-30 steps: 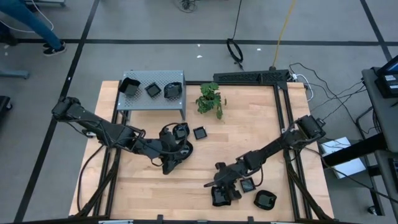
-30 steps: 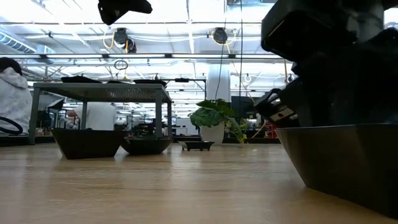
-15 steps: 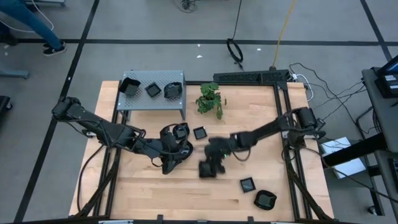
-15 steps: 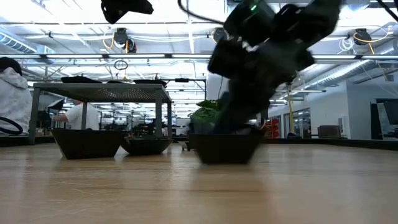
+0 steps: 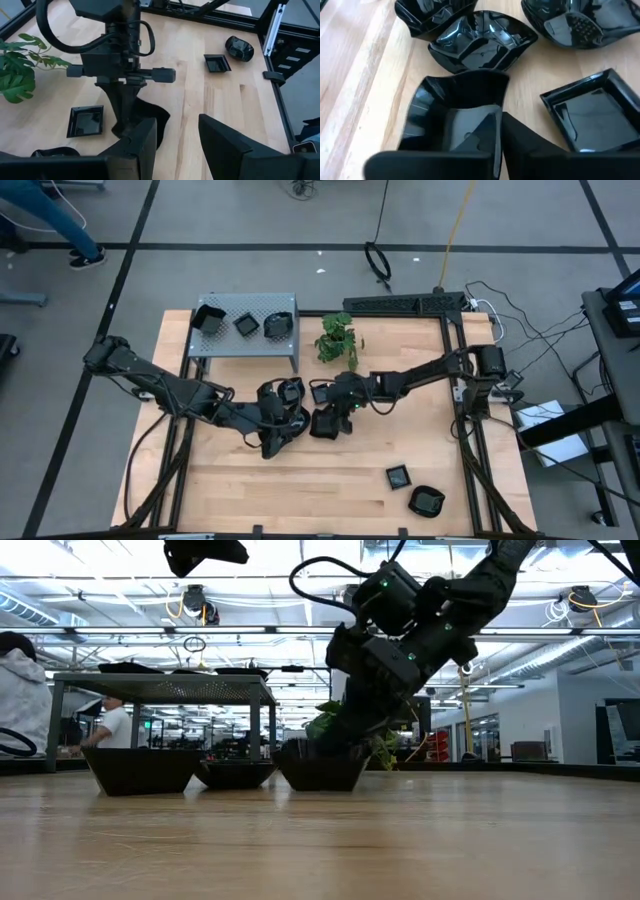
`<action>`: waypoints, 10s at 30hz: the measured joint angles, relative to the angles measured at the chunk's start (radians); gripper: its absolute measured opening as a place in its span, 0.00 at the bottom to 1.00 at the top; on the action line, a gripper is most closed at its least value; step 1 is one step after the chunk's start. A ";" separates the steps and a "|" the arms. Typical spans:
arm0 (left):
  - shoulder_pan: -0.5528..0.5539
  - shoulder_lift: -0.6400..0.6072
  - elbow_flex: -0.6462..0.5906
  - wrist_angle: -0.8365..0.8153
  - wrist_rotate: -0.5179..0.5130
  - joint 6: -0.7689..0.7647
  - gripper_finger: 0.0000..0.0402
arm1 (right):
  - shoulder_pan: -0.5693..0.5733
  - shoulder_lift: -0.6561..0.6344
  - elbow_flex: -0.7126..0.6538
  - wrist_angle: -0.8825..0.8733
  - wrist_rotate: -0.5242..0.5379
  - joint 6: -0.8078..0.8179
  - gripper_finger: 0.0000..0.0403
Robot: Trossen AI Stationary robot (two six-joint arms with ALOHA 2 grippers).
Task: Pick & Place Mini shaped plates
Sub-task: Move the distorted square plate to the center of the table, then stack the distorted square plate on top of the distorted square plate on the shelf
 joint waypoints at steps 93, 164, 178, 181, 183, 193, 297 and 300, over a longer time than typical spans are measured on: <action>0.064 0.027 -0.558 0.292 0.194 -0.622 0.03 | -0.016 -1.257 -0.916 0.237 0.367 -0.033 0.32; 0.843 -0.398 -0.535 0.772 -0.495 -0.375 0.02 | -0.016 -1.256 -0.917 0.238 0.366 -0.032 0.32; 1.126 -0.378 0.031 -0.228 -0.239 -0.523 0.02 | -0.016 -1.256 -0.917 0.238 0.366 -0.032 0.32; 1.159 -0.362 0.116 -0.482 -0.176 -0.639 0.02 | -0.016 -1.256 -0.917 0.238 0.366 -0.032 0.32; 1.173 -0.361 0.139 -0.604 -0.170 -0.689 0.02 | -0.016 -1.256 -0.917 0.238 0.367 -0.032 0.32; 1.218 -0.366 0.141 -0.915 -0.191 -0.837 0.02 | -0.016 -1.256 -0.917 0.238 0.367 -0.032 0.32; 1.221 -0.339 0.005 -0.562 -0.051 -0.658 0.31 | -0.016 -1.256 -0.917 0.238 0.367 -0.032 0.32; 1.221 -0.341 0.005 -0.496 -0.042 -0.583 0.33 | -0.016 -1.256 -0.917 0.238 0.366 -0.032 0.32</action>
